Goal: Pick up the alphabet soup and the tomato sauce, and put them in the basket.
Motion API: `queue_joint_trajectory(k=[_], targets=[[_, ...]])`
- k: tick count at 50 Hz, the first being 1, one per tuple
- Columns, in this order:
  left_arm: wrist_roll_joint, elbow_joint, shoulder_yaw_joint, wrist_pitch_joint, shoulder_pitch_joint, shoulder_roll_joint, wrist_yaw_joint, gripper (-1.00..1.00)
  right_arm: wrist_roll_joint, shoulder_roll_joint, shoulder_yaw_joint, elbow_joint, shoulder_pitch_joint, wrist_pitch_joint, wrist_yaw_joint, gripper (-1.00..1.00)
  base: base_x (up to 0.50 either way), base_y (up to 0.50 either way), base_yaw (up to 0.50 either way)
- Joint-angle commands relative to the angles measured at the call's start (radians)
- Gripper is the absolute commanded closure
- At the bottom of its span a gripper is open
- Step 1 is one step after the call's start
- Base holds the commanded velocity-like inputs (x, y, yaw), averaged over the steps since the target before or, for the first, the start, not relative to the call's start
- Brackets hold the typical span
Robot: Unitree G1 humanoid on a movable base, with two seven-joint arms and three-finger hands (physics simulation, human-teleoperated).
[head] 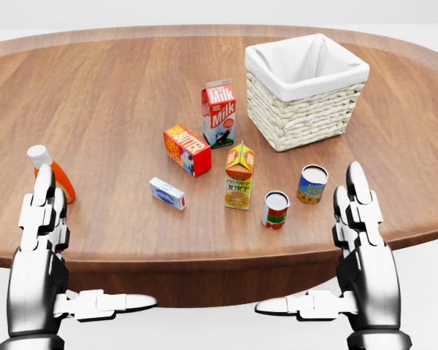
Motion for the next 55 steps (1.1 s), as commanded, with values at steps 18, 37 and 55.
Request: queue_joint_trajectory(k=[18,37,55], targets=[[0.002,0.002,0.002,0.0,0.0,0.0,0.003,-1.0,-0.002,0.0,0.001,0.0,0.002,0.0,0.0,-1.0,0.16,0.0,0.0],[0.0,0.003,0.002,0.0,0.0,0.0,0.002,-1.0,-0.002,0.0,0.003,0.004,0.004,0.0,0.002,-1.0,0.19,0.0,0.0],[-0.002,0.007,0.002,0.0,-0.003,0.0,0.001,-1.0,-0.001,-0.001,0.001,0.0,0.001,0.0,0.002,-1.0,0.19,0.0,0.0]])
